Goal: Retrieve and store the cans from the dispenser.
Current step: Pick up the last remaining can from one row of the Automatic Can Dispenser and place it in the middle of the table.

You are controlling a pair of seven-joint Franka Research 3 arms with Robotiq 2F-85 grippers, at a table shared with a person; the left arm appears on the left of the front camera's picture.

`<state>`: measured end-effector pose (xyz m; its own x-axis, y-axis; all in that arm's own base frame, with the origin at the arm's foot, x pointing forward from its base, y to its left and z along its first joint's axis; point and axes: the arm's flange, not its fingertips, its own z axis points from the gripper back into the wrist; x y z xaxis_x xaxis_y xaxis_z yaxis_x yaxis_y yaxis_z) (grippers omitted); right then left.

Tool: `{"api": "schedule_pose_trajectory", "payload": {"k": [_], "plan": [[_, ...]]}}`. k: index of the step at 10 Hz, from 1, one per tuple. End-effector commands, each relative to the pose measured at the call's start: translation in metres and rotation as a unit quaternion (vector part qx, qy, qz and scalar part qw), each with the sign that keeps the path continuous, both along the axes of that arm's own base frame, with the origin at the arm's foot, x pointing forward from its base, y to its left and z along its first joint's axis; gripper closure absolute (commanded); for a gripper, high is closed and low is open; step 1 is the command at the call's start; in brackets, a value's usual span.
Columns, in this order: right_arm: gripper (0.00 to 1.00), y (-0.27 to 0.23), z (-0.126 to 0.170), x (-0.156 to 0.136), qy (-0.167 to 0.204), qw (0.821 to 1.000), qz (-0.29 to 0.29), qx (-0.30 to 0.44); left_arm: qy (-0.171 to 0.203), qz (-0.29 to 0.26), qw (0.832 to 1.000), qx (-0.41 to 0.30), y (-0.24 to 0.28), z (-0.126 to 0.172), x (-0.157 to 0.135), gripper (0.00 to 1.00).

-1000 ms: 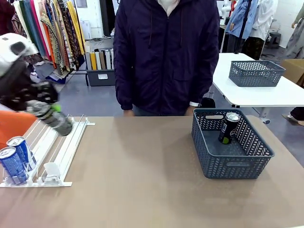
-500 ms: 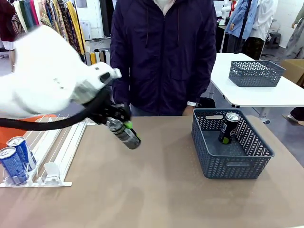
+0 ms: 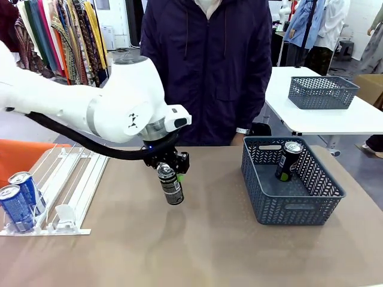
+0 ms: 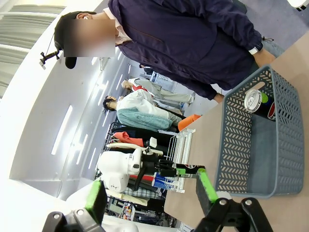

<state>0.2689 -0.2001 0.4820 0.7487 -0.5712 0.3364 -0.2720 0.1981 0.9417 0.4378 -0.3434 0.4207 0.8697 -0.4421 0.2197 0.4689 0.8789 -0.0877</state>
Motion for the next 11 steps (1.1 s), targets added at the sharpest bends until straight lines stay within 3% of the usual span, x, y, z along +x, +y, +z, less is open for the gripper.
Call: {"api": "schedule_pose_trajectory", "payload": {"k": [1,5,6,7,8,11], "plan": [[0.00,0.000,0.005,0.002,-0.010,1.000,-0.004,0.012,0.002,0.006,1.000,0.025,-0.015,0.002,0.010,1.00],[0.00,0.000,0.005,0.002,-0.010,1.000,-0.004,0.012,0.016,0.003,0.999,0.043,-0.018,-0.018,0.015,1.00],[0.00,0.000,0.005,0.002,-0.010,1.000,-0.004,0.012,0.012,0.004,0.999,0.039,-0.018,-0.017,0.015,0.79],[0.00,0.000,0.005,0.002,-0.010,1.000,-0.004,0.012,0.010,0.004,0.999,0.040,-0.018,-0.016,0.016,0.20],[0.00,0.000,0.005,0.002,-0.010,1.000,-0.004,0.012,0.007,0.003,0.999,0.040,-0.016,-0.014,0.013,0.00],[0.00,0.000,0.005,0.002,-0.010,1.000,-0.004,0.012,-0.014,0.003,1.000,-0.002,-0.005,0.017,-0.003,0.00]]}}
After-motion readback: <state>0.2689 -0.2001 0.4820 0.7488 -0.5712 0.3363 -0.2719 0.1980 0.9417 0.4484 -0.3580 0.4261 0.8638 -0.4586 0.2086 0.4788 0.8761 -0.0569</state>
